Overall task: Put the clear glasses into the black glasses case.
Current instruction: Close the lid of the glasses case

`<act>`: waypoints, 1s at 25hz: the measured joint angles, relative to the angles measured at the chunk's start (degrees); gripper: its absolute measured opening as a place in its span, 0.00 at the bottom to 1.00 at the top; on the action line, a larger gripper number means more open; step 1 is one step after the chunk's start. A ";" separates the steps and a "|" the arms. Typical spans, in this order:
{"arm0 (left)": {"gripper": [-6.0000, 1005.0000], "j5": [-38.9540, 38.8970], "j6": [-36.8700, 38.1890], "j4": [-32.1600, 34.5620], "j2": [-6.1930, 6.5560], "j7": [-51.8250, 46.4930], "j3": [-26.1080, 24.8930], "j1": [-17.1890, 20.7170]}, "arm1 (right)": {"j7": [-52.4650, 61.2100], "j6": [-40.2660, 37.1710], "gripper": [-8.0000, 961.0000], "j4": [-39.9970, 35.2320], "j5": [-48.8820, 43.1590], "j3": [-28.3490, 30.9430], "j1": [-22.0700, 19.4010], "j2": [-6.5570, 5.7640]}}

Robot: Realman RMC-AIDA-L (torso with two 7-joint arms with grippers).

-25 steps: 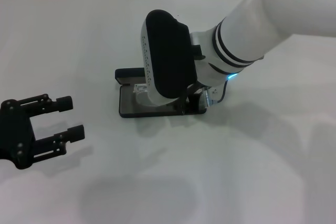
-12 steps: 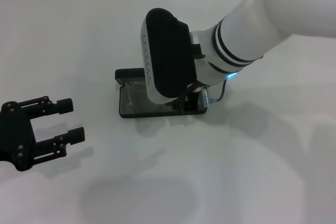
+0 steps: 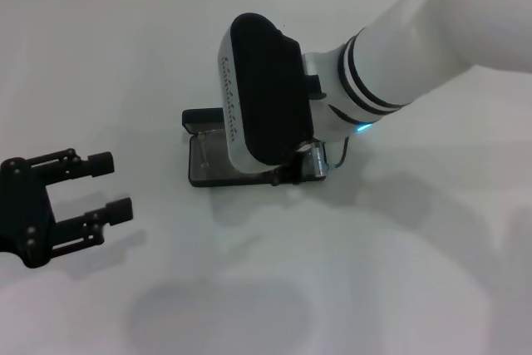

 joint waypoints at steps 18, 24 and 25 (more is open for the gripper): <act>0.65 -6.19 1.07 -2.68 -1.08 2.22 -10.21 -1.08 | -12.13 4.42 0.21 -14.02 18.18 16.14 -25.90 -0.29; 0.65 -6.22 1.03 -4.49 -1.59 2.68 -10.01 -4.82 | -28.12 -7.14 0.21 -4.82 42.43 29.48 -32.40 -0.56; 0.65 -6.22 1.02 -5.11 -1.62 2.97 -9.94 -5.55 | -29.18 -8.47 0.21 -3.63 43.80 30.52 -32.60 -0.56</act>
